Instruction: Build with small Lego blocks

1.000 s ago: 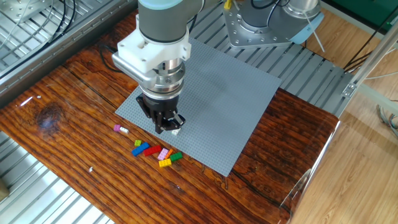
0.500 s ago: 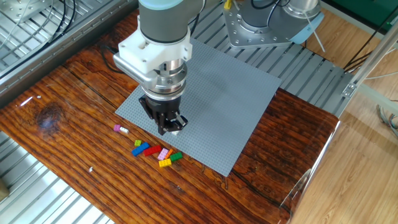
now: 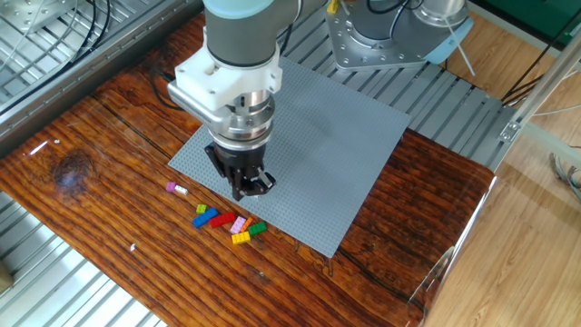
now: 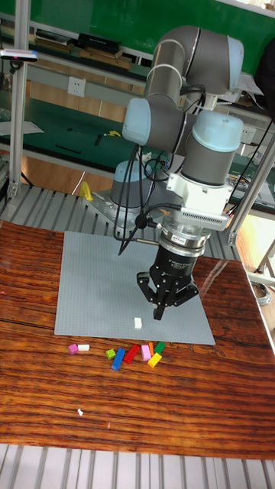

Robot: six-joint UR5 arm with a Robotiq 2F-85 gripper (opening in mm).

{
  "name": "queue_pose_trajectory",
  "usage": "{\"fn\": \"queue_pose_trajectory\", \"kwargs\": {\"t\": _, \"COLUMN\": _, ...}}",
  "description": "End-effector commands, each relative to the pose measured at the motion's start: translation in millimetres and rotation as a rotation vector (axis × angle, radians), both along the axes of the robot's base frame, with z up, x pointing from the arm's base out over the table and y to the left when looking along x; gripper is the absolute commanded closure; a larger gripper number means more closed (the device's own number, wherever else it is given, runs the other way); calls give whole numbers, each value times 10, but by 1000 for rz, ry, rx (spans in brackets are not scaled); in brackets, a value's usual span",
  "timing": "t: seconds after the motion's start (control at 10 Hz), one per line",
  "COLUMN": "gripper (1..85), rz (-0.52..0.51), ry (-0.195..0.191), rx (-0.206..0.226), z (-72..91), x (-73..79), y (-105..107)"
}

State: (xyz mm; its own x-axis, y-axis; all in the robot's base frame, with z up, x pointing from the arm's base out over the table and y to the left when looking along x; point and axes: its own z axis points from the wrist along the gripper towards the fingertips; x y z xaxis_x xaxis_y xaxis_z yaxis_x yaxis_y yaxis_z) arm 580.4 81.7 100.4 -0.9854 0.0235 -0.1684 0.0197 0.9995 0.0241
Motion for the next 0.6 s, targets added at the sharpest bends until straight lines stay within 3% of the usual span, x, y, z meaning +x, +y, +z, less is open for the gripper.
{"fn": "queue_pose_trajectory", "kwargs": {"t": 0.0, "gripper": 840, "rz": -12, "ry": -8, "rx": 19, "z": -1, "x": 21, "y": 52}}
{"fn": "queue_pose_trajectory", "kwargs": {"t": 0.5, "gripper": 840, "rz": -13, "ry": -3, "rx": 21, "z": -16, "x": 4, "y": 72}}
